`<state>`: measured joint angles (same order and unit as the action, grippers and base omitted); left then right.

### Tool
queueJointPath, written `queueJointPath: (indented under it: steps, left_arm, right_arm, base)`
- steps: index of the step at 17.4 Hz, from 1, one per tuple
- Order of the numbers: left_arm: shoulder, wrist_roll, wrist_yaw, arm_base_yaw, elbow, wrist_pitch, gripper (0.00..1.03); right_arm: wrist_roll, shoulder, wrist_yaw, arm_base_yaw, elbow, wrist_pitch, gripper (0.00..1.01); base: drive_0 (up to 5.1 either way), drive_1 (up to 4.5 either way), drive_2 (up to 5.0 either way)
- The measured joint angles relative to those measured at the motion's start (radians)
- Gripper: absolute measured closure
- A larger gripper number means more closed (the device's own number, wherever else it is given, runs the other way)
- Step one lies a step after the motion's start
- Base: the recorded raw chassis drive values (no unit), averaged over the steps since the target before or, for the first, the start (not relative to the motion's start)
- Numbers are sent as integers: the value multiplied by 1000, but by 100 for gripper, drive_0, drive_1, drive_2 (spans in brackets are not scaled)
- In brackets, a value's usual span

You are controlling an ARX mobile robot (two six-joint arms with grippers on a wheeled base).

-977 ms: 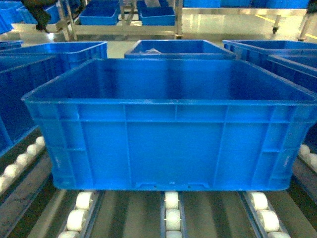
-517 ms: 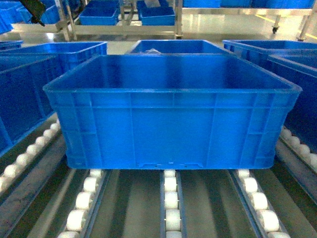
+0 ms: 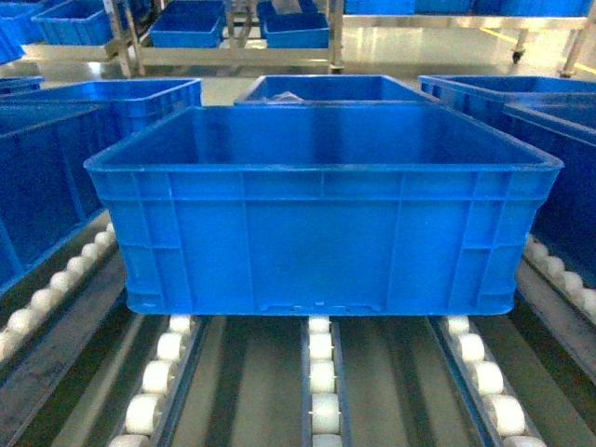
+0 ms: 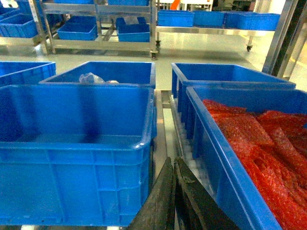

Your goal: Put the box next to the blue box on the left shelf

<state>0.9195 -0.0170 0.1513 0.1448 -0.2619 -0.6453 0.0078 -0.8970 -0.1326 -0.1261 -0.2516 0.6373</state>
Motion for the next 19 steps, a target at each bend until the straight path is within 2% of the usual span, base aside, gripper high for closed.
queueJointPath:
  steps: [4,5,6,7,8,15,16,17,19]
  left_arm:
    - [-129,0,-52,-47,103,22,101]
    - [-154,0,-60,-57,119,33,101]
    - [-189,0,-115,-93,137,51,101]
    - [-218,0,-139,-137,152,63,101]
    - [-241,0,-137,-151,161,77,101]
    - [-420,0,-149,-144,218,198,101]
    - [-438,0,-149,-144,228,193,101]
    - [-446,0,-150,-144,247,171,101]
    - [-485,0,-150,-144,247,223,101]
  right_arm:
    - [-1,127,47,43,100,-25,99]
    - [-2,156,103,81,117,-40,99]
    - [-2,188,124,124,134,-55,99]
    - [-2,213,122,134,145,-66,99]
    - [-2,241,129,132,156,-84,99]
    - [-2,414,132,126,209,-200,99]
    - [-2,426,132,126,229,-166,99]
    - [-2,435,133,126,238,-179,99]
    - [-2,476,133,126,238,-227,99]
  base:
    - [0,0,0]
    - [0,0,0]
    - [0,0,0]
    - [0,0,0]
    - [0,0,0]
    - [0,0,0]
    - [0,0,0]
    - [0,0,0]
    - [0,0,0]
